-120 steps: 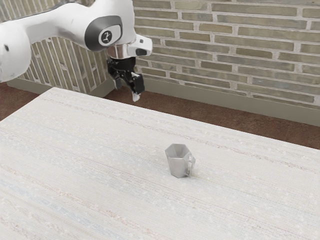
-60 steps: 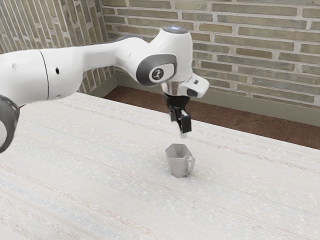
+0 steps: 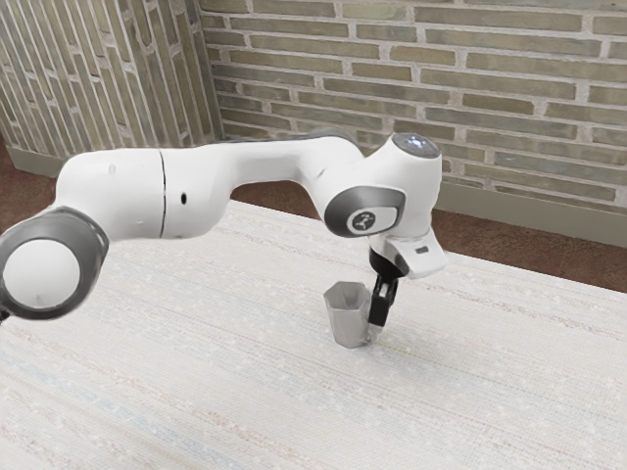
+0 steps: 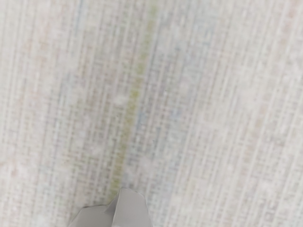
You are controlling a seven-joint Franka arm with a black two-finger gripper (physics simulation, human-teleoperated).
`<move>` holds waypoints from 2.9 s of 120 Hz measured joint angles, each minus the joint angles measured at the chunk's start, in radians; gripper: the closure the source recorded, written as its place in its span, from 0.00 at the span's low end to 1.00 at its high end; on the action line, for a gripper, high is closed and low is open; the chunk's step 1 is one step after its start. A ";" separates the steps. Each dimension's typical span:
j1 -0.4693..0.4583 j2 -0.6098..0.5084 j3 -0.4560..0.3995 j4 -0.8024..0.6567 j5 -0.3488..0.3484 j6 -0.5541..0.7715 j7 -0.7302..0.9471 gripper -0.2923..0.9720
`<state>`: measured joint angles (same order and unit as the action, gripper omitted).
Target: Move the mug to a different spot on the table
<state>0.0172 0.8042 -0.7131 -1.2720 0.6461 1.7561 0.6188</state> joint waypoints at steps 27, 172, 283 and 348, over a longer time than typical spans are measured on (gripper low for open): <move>0.000 0.067 -0.002 0.044 0.063 0.011 0.124 0.23; -0.036 0.091 0.081 -0.016 0.239 0.091 0.199 0.79; 0.224 -0.226 0.160 -0.407 -0.009 0.132 0.027 0.80; 0.258 -0.200 0.213 -0.431 -0.059 0.210 0.003 0.49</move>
<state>0.2751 0.6040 -0.4996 -1.7031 0.5866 1.9657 0.6218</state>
